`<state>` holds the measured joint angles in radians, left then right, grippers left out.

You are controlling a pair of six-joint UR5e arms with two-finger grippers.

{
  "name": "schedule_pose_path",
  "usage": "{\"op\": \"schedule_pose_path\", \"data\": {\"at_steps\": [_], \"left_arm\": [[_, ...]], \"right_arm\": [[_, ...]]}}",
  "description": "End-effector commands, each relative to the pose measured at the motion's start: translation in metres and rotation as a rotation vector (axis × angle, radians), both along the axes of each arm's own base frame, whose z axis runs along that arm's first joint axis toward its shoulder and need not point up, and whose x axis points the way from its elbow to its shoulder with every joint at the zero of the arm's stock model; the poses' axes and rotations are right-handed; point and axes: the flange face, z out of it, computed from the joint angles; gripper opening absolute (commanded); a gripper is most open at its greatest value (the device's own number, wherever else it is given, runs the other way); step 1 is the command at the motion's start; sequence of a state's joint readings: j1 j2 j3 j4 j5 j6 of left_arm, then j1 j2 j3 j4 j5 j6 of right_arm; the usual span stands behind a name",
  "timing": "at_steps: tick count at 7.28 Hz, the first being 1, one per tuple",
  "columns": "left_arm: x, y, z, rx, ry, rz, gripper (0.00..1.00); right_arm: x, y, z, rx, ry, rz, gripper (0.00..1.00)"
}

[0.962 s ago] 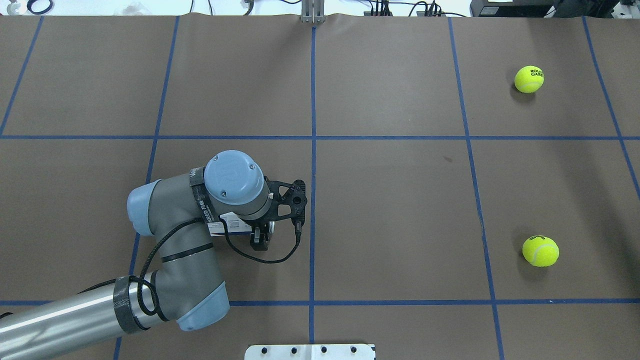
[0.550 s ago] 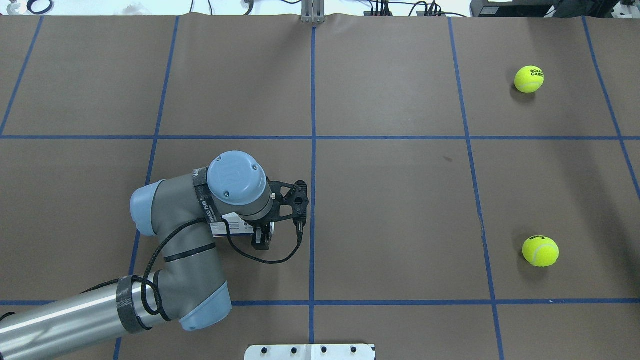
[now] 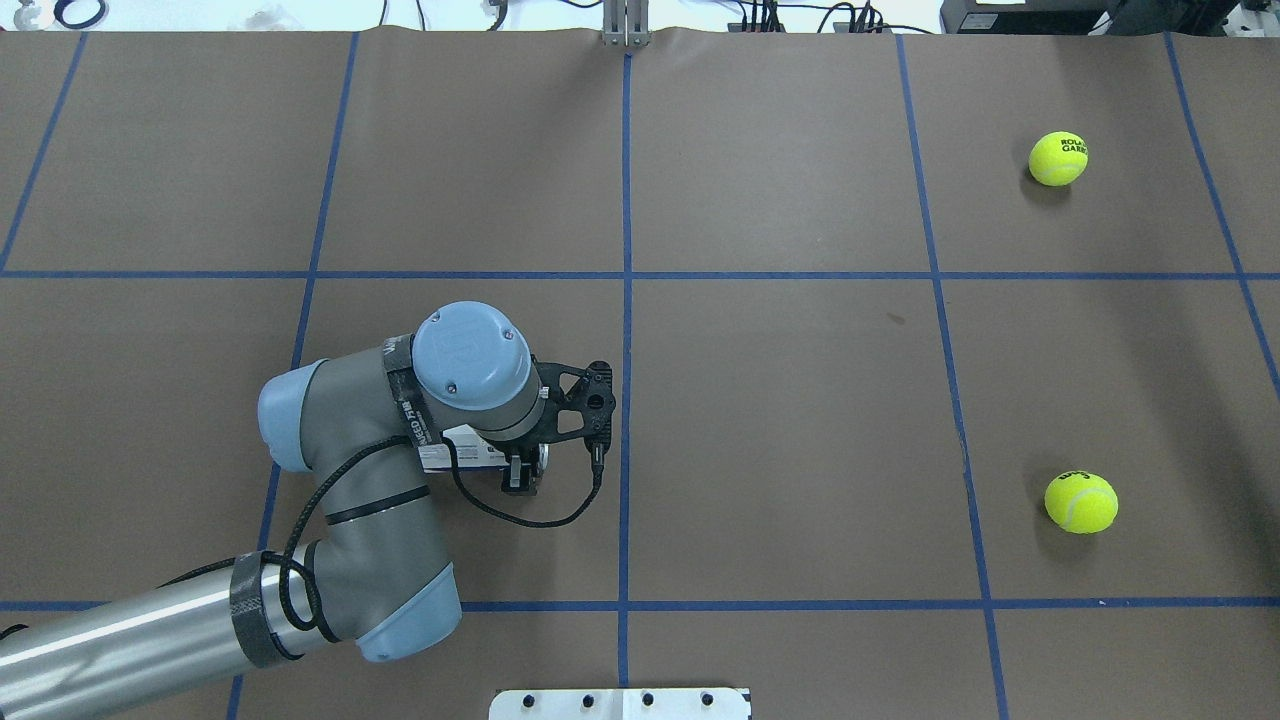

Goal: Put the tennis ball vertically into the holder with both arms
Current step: 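Close the left gripper around the can's middle, then lift and rotate the can upright with the left gripper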

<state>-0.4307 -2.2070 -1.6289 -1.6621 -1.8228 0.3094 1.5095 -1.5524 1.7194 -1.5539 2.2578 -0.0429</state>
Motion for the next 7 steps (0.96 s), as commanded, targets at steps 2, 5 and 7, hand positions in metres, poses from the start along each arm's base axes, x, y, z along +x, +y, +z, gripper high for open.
{"op": "schedule_pose_path", "data": {"at_steps": [2,5,7], "left_arm": [[-0.009,0.0,-0.014,0.014,0.028,0.0,0.71],[-0.072,0.0,-0.093,0.058,0.215,-0.028,0.71],[-0.098,-0.005,-0.126,0.011,0.459,-0.045,0.72]], "right_arm": [[0.0,-0.001,-0.001,0.002,0.0,0.0,1.0],[0.0,-0.001,-0.001,0.003,0.0,0.0,1.0],[0.0,-0.001,-0.002,0.005,0.0,0.0,1.0]]}}
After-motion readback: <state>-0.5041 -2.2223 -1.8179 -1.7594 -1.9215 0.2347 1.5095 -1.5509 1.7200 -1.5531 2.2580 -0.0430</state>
